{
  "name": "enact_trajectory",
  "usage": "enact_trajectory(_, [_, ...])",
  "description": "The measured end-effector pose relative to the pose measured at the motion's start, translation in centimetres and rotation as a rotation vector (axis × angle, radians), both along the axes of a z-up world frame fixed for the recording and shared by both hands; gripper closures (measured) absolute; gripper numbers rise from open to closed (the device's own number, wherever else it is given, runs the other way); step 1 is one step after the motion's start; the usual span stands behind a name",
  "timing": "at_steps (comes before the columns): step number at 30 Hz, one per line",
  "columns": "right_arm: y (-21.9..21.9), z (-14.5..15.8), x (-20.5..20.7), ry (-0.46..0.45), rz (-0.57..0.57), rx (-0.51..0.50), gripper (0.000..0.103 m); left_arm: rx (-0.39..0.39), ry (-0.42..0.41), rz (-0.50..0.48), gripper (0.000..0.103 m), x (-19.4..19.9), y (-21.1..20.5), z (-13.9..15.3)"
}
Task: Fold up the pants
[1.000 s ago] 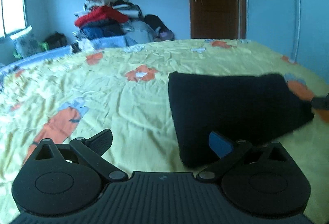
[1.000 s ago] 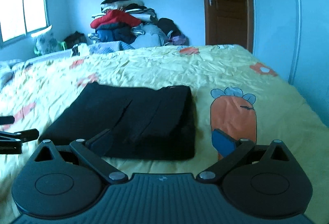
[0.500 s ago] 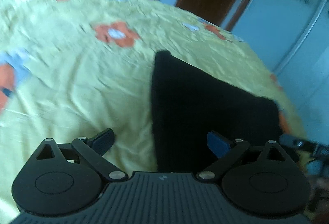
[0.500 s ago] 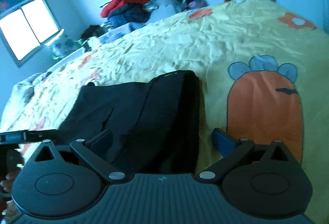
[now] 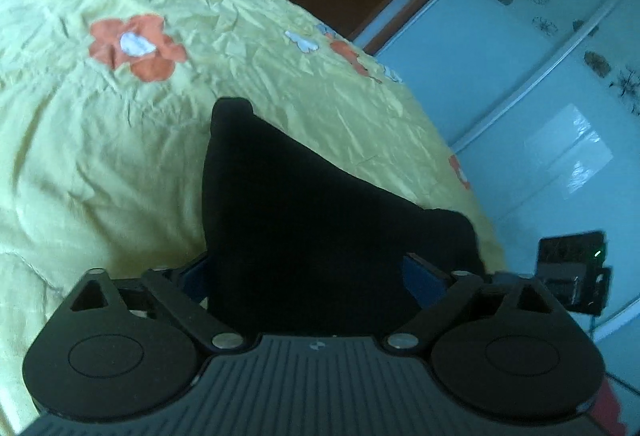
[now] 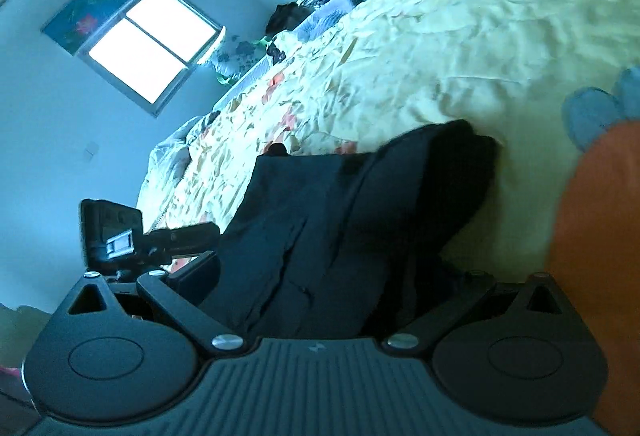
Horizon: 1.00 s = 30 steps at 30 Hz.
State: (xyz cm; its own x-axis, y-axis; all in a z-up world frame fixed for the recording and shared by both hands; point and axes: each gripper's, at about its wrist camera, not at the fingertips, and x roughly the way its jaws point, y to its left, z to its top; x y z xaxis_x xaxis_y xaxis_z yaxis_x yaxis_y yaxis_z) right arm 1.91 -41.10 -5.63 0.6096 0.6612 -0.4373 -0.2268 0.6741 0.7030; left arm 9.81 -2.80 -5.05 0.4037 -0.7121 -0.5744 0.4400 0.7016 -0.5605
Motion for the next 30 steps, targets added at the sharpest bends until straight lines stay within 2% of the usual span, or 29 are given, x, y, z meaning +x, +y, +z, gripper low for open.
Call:
enact_trajectory(1, [0.5,0.1,0.4,-0.006,-0.003,-0.016,0.0,0.027,-0.019,0.015,0.031,-0.2,-0.2,0.0])
enact_trajectory(2, [1.1,0.3,0.7,-0.016,-0.009,-0.039,0.004,0.064,-0.039,0.033,0.051,-0.3,-0.4,0.1])
enact_trajectory(3, [1.7,0.5,0.9,-0.021,-0.026,-0.067,0.01,0.107,-0.055,0.053,0.058,-0.6,-0.5,0.2])
enact_trajectory(4, [2.0,0.6,0.9,-0.017,-0.049,-0.098,0.03,0.127,-0.06,0.06,0.07,-0.6,-0.5,0.2])
enact_trajectory(5, [1.9,0.6,1.0,-0.006,-0.078,-0.131,0.057,0.119,-0.054,0.06,0.076,-0.7,-0.2,0.3])
enact_trajectory(6, [1.6,0.5,0.9,0.012,-0.108,-0.15,0.065,0.099,-0.044,0.065,0.079,-0.6,0.0,0.2])
enact_trajectory(9, [0.8,-0.2,0.2,0.032,-0.14,-0.091,0.069,0.095,-0.063,0.083,0.085,-1.1,0.0,0.4])
enact_trajectory(11, [1.2,0.1,-0.3,0.031,-0.157,-0.099,0.072,0.135,-0.124,0.091,0.087,-2.1,-0.6,1.0])
enact_trajectory(13, [1.7,0.6,-0.7,0.021,-0.17,-0.086,0.074,0.142,-0.172,0.095,0.088,-2.8,-0.5,1.7])
enact_trajectory(16, [2.1,2.2,-1.2,-0.008,-0.175,-0.071,0.074,0.118,-0.217,0.116,0.088,-3.7,0.6,3.3])
enact_trajectory(21, [4.9,5.1,0.5,-0.082,-0.109,-0.049,0.074,0.187,-0.348,0.191,0.088,-4.0,3.0,6.2])
enact_trajectory(26, [8.8,6.0,5.0,-0.108,-0.058,-0.04,0.074,0.245,-0.342,0.258,0.088,-1.1,5.9,8.0])
enact_trajectory(30, [11.0,5.1,8.9,-0.076,-0.074,-0.05,0.074,0.319,-0.331,0.279,0.087,2.2,6.5,7.2])
